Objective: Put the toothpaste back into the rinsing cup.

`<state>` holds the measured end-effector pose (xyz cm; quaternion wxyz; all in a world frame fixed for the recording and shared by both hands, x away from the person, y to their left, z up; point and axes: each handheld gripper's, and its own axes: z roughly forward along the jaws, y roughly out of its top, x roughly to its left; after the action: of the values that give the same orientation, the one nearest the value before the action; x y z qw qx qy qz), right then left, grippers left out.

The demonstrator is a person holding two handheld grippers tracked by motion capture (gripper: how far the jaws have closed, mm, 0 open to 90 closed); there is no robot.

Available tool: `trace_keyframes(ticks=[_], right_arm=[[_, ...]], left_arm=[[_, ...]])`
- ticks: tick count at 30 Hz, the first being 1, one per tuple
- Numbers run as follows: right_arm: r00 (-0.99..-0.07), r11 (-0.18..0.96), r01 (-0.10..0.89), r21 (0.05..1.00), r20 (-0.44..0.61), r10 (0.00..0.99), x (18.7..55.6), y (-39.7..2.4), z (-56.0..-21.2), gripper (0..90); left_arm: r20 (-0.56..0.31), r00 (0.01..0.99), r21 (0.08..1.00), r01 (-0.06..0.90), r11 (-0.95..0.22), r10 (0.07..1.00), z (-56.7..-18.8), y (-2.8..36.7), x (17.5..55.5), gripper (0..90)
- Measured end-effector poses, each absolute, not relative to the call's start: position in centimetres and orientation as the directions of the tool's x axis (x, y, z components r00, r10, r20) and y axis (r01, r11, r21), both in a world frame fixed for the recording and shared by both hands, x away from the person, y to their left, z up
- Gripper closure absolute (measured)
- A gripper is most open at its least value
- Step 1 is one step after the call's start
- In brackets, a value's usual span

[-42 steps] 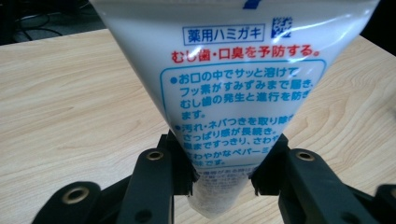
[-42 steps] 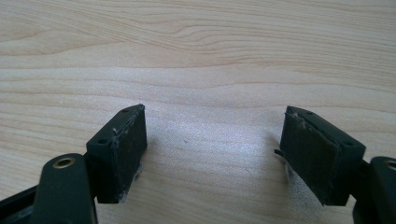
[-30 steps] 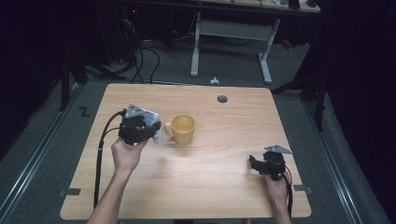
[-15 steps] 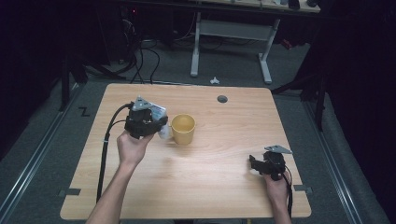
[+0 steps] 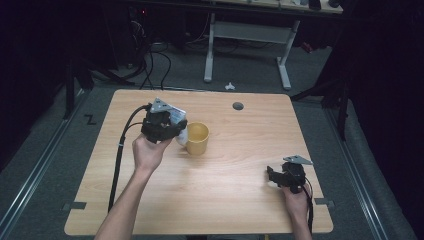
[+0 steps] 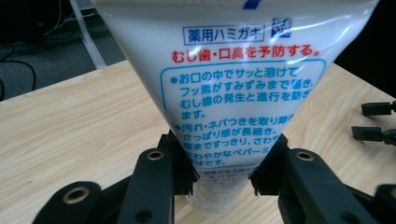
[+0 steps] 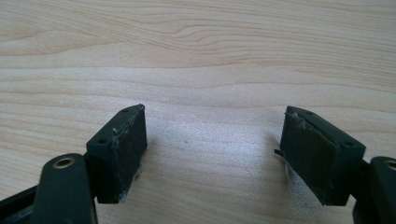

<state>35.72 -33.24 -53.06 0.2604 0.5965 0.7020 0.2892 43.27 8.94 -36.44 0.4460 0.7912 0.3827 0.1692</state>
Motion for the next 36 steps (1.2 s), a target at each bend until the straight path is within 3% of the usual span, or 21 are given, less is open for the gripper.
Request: trace_keyframes(ticks=[36], right_arm=[[-0.151, 0.12, 0.688, 0.716, -0.02, 0.988, 35.7, -33.2, -53.1, 23.0]], left_arm=[[-0.03, 0.656, 0.83, 0.436, -0.347, 0.755, -37.9, 4.7, 46.3, 66.3]])
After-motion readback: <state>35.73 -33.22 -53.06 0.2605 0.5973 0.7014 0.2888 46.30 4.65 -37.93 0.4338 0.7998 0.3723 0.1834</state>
